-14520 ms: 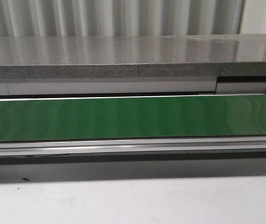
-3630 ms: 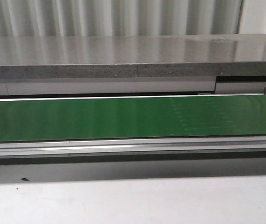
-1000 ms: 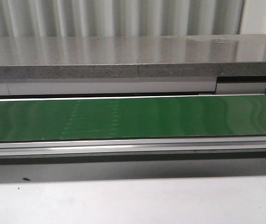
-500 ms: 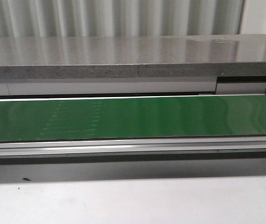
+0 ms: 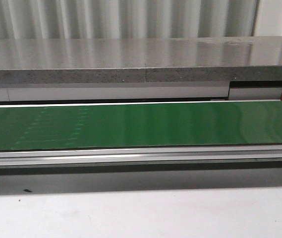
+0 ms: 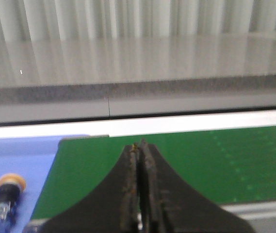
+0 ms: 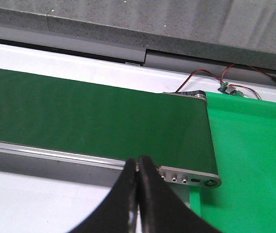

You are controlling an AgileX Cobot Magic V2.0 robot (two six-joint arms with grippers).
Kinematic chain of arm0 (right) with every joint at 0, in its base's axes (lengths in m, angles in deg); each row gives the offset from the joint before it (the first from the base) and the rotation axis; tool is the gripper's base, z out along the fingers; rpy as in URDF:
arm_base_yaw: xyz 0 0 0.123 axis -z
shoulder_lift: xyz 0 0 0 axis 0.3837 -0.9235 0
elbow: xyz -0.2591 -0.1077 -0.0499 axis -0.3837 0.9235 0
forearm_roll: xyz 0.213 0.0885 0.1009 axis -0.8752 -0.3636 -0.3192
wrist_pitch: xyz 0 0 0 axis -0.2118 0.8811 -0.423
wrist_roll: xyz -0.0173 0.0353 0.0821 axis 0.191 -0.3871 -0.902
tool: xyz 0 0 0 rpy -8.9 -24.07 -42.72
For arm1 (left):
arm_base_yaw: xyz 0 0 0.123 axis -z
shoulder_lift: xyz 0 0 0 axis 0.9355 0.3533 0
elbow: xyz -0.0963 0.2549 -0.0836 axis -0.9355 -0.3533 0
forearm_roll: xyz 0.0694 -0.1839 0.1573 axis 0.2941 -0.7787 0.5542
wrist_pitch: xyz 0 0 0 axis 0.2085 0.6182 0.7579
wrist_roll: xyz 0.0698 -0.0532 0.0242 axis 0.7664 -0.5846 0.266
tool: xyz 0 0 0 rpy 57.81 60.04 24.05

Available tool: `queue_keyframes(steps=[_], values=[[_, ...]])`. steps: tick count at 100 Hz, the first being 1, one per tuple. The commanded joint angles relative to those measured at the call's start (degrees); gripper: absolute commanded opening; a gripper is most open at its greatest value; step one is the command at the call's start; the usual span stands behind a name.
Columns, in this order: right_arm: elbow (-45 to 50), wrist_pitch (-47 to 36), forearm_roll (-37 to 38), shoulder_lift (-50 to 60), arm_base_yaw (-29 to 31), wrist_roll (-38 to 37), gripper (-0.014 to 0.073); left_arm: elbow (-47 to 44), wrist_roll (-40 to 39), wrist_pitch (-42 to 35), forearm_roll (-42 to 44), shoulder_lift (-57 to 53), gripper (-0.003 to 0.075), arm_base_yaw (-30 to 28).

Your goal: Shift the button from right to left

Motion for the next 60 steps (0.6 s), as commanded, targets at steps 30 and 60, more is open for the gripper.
queue_keyframes(steps=[30, 60], values=[[-1.36, -4.48, 0.30, -0.63, -0.21, 0.38, -0.0069, -2.21, -0.52, -1.46, -0.53, -2.17, -0.0020, -0.05], [-1.36, -4.48, 0.30, -0.63, -0.21, 0.38, -0.0069, -2.21, -0.52, -1.46, -0.53, -2.17, -0.0020, -0.05]])
